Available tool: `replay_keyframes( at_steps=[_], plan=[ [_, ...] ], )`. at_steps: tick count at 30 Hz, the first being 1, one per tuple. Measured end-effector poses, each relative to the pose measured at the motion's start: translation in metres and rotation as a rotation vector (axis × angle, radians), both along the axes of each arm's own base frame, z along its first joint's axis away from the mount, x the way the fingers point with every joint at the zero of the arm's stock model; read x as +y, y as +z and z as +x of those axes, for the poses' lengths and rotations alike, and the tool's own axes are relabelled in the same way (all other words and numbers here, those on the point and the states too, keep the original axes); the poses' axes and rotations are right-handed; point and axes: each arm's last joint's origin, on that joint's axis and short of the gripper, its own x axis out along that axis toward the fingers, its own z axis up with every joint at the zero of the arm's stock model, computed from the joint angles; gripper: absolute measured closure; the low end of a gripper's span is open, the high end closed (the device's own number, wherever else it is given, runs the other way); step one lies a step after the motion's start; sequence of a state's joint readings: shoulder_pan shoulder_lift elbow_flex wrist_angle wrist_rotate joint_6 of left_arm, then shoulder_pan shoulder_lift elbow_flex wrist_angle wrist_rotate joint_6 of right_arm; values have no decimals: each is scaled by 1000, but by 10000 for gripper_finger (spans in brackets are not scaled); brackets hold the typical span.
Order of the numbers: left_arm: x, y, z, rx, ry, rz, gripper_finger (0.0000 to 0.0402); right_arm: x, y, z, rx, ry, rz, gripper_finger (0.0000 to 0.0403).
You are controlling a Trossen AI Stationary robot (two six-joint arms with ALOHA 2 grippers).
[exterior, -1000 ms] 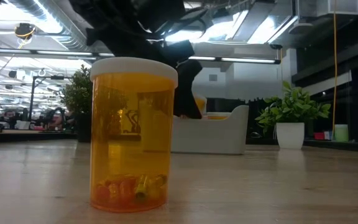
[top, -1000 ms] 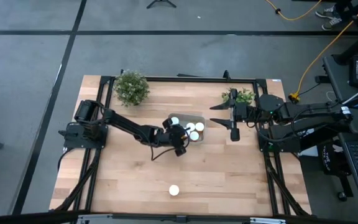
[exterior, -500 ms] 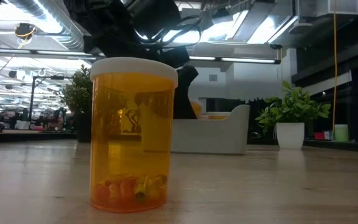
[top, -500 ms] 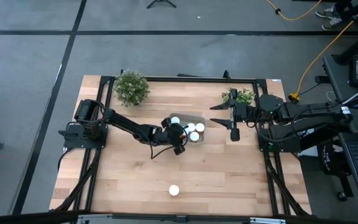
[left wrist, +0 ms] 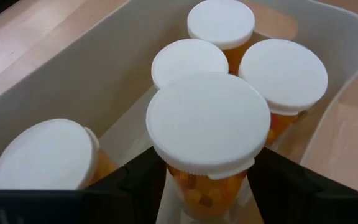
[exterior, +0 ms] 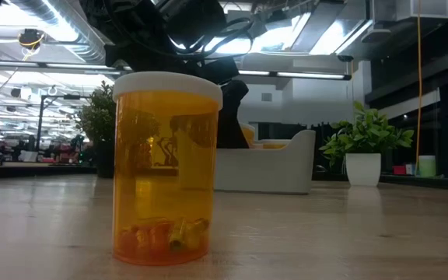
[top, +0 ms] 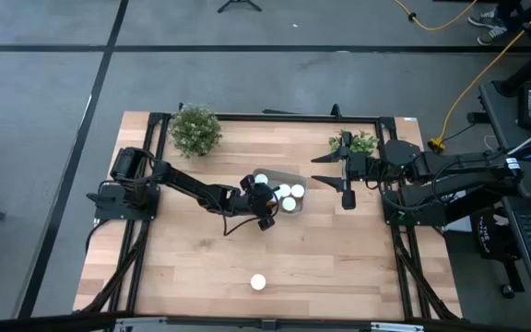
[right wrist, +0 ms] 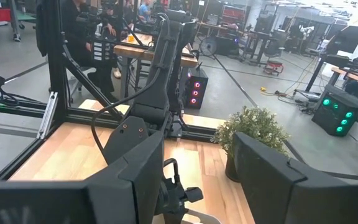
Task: Pick and place pill bottles into a basket
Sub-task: Adjust the orange pill bottle in the gray bin
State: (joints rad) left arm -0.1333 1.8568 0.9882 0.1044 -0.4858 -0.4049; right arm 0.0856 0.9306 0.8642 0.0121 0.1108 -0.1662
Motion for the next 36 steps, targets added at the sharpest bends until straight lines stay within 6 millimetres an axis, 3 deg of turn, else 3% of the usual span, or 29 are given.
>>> replay_keyframes(
  at_steps=[30,36],
  plan=[
    [-1,6,-1,-10,-40,-40,186,0,-2,0,24,0,-2,209],
    [-2,6,-1,-9,-45,-45,153,0,-2,0,24,0,-2,209]
  ],
)
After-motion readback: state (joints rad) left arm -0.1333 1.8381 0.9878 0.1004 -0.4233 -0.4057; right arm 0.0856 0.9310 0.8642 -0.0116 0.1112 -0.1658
